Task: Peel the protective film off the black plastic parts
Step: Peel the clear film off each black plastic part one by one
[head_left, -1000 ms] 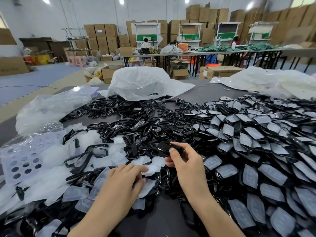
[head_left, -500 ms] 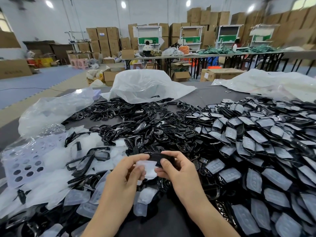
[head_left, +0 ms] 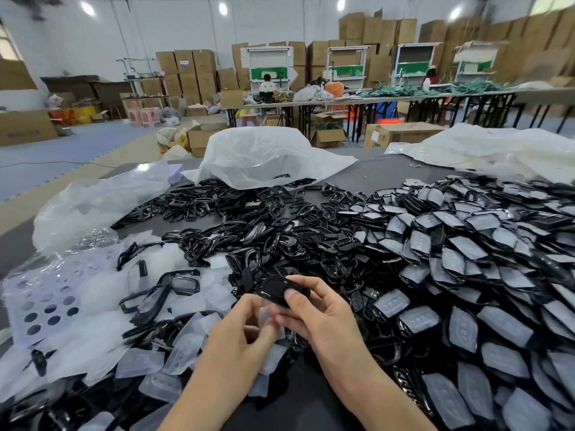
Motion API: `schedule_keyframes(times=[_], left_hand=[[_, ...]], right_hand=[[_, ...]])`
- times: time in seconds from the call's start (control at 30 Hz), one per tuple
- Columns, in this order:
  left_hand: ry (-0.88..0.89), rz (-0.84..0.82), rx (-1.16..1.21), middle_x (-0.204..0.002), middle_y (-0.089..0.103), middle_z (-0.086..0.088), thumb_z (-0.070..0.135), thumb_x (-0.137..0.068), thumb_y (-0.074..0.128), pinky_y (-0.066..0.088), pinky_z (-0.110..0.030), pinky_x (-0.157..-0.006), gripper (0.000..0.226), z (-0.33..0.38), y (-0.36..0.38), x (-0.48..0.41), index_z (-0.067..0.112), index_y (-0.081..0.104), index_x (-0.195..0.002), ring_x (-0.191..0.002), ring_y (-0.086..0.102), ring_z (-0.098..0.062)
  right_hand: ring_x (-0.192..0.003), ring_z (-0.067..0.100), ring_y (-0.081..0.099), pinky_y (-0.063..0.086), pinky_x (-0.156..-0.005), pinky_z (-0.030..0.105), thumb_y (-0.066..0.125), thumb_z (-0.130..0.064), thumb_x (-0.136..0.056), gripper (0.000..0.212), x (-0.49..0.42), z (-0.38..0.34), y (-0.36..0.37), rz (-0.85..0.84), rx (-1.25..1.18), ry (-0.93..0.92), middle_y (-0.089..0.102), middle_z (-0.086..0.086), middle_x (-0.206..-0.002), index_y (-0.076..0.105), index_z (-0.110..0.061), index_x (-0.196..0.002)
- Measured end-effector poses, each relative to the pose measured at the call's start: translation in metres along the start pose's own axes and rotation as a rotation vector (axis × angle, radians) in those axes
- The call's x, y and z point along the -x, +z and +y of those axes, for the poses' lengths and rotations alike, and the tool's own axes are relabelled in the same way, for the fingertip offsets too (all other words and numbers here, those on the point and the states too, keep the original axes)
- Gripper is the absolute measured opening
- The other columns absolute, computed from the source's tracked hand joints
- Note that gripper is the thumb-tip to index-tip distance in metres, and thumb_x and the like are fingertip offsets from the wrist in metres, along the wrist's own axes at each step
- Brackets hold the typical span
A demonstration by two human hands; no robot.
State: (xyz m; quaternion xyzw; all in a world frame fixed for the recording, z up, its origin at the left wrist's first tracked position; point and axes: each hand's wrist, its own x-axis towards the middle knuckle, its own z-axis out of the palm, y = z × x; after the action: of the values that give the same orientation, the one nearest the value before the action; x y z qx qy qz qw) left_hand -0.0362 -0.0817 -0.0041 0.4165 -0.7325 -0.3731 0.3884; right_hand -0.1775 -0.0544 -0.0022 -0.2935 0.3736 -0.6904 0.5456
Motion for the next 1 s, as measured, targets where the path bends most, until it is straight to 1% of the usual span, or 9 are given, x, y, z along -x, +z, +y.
schedule_keyframes(times=[0.1, 0.23, 0.3, 0.4, 0.53, 0.67, 0.83, 0.93, 1.0], left_hand=[[-0.008, 0.082, 0.016, -0.08, 0.07, 0.016, 0.021, -0.094, 0.064, 0.044, -0.01, -0.064, 0.01, 0.001, -0.001, 0.0, 0.029, 0.068, -0.088, -0.069, 0.062, 0.0], [-0.027, 0.127, 0.146, -0.079, 0.069, 0.006, 0.021, -0.093, 0.064, 0.048, -0.014, -0.063, 0.018, 0.002, -0.004, -0.003, 0.037, 0.069, -0.087, -0.064, 0.06, -0.004], [-0.059, 0.094, 0.249, -0.078, 0.071, 0.003, 0.016, -0.095, 0.061, 0.053, -0.018, -0.063, 0.024, 0.003, -0.005, -0.003, 0.038, 0.069, -0.089, -0.063, 0.062, -0.01], [-0.074, 0.098, 0.288, -0.082, 0.074, -0.001, 0.011, -0.095, 0.061, 0.055, -0.02, -0.065, 0.019, 0.004, -0.005, -0.003, 0.027, 0.071, -0.092, -0.069, 0.067, -0.017], [-0.072, 0.182, 0.287, -0.085, 0.073, -0.004, 0.011, -0.09, 0.068, 0.051, -0.014, -0.06, 0.022, 0.005, -0.006, -0.003, 0.031, 0.073, -0.083, -0.067, 0.068, -0.013], [-0.101, 0.247, 0.386, -0.099, 0.07, -0.009, 0.018, -0.083, 0.072, 0.052, -0.018, -0.057, 0.005, 0.005, -0.005, -0.005, 0.022, 0.07, -0.083, -0.065, 0.066, -0.013], [-0.07, 0.258, 0.357, -0.075, 0.071, -0.001, 0.036, -0.078, 0.069, 0.049, -0.014, -0.057, 0.006, 0.006, -0.007, -0.002, 0.035, 0.064, -0.08, -0.063, 0.064, -0.011], [-0.066, 0.277, 0.361, -0.077, 0.068, -0.003, 0.038, -0.077, 0.068, 0.052, -0.02, -0.06, 0.013, 0.005, -0.006, -0.003, 0.037, 0.06, -0.088, -0.062, 0.063, -0.012], [-0.066, 0.28, 0.371, -0.084, 0.067, -0.003, 0.03, -0.083, 0.067, 0.054, -0.022, -0.062, 0.019, 0.003, -0.006, -0.005, 0.032, 0.059, -0.1, -0.064, 0.065, -0.014]], right_hand=[[-0.081, 0.021, 0.076, 0.058, -0.068, 0.022, 0.062, -0.002, -0.096, 0.013, -0.002, -0.004, -0.005, 0.085, 0.082, -0.071, 0.077, 0.007, -0.092, 0.07, -0.009, -0.104], [-0.082, 0.02, 0.076, 0.058, -0.069, 0.02, 0.064, -0.003, -0.096, 0.012, -0.004, -0.003, -0.013, 0.194, 0.229, -0.129, 0.076, 0.006, -0.086, 0.067, -0.013, -0.102], [-0.081, 0.02, 0.076, 0.058, -0.069, 0.022, 0.065, -0.004, -0.095, 0.011, -0.003, -0.001, -0.012, 0.155, 0.255, -0.102, 0.076, 0.007, -0.085, 0.064, -0.011, -0.102], [-0.076, 0.022, 0.076, 0.061, -0.072, 0.028, 0.068, -0.008, -0.093, 0.01, 0.0, 0.003, -0.009, 0.068, 0.314, -0.058, 0.072, 0.014, -0.086, 0.064, -0.012, -0.1], [-0.072, 0.018, 0.075, 0.058, -0.068, 0.022, 0.074, -0.014, -0.09, 0.01, 0.003, 0.003, -0.006, 0.018, 0.391, -0.063, 0.073, 0.009, -0.087, 0.067, -0.014, -0.096], [-0.077, 0.023, 0.075, 0.058, -0.072, 0.026, 0.075, -0.014, -0.09, 0.01, 0.004, 0.002, -0.003, -0.044, 0.398, -0.063, 0.075, 0.011, -0.089, 0.068, -0.014, -0.097], [-0.072, 0.023, 0.074, 0.058, -0.066, 0.026, 0.072, -0.008, -0.091, 0.011, 0.006, -0.002, -0.003, -0.11, 0.305, -0.027, 0.074, 0.007, -0.08, 0.067, -0.006, -0.1], [-0.077, 0.024, 0.074, 0.059, -0.069, 0.027, 0.073, -0.021, -0.087, 0.023, 0.005, -0.004, -0.002, -0.149, 0.266, -0.019, 0.075, 0.008, -0.085, 0.069, -0.007, -0.104], [-0.08, 0.023, 0.075, 0.059, -0.072, 0.026, 0.073, -0.027, -0.084, 0.03, 0.006, -0.003, 0.0, -0.165, 0.257, -0.027, 0.076, 0.009, -0.089, 0.069, -0.009, -0.107]])
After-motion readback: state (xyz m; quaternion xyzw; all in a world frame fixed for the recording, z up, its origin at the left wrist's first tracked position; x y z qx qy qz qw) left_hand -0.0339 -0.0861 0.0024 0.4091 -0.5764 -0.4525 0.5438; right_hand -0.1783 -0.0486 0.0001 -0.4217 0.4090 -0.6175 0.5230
